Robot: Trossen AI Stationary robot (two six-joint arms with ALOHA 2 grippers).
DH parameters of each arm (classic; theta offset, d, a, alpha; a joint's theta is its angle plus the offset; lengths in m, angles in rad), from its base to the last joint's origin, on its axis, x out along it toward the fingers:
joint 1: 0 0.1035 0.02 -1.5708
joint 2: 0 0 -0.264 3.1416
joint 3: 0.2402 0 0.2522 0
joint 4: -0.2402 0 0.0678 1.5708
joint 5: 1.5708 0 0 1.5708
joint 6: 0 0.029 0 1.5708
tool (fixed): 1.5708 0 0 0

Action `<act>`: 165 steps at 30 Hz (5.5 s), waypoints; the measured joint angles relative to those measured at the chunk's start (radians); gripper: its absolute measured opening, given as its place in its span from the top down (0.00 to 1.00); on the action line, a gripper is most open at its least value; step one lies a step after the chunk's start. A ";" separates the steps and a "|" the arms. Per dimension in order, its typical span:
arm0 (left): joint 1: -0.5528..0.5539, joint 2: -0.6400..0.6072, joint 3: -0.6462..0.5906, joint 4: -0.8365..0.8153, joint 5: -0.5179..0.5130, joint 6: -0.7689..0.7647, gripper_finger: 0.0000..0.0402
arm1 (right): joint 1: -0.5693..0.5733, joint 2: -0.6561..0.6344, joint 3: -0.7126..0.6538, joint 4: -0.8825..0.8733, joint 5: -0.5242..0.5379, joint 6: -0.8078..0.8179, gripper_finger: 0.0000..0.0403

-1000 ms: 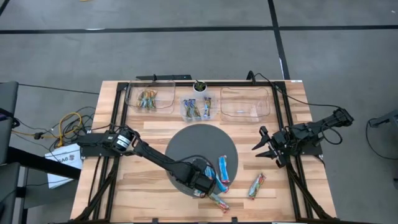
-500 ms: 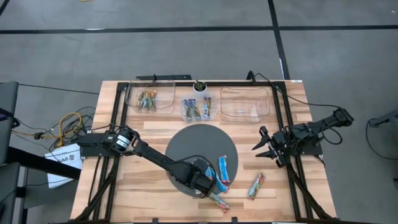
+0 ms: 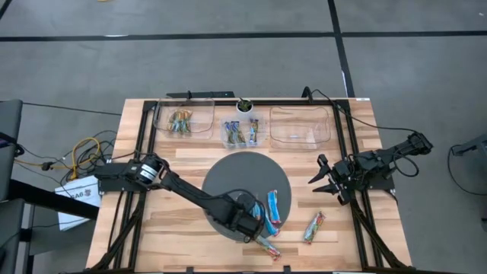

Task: Pick and place Granola Bars by type
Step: Put the yellow granola bar into the left transparent bin

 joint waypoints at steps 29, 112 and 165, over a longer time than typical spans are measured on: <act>0.081 -0.261 0.000 -0.469 -0.360 0.083 1.00 | 0.000 0.000 0.000 0.000 0.000 0.000 0.66; 1.010 -0.793 -0.998 0.447 -0.393 0.979 1.00 | 0.000 0.000 0.001 0.000 0.001 0.000 0.66; 0.974 -0.903 -1.000 0.486 -0.375 0.965 0.72 | 0.000 0.000 0.001 0.000 0.000 0.000 0.66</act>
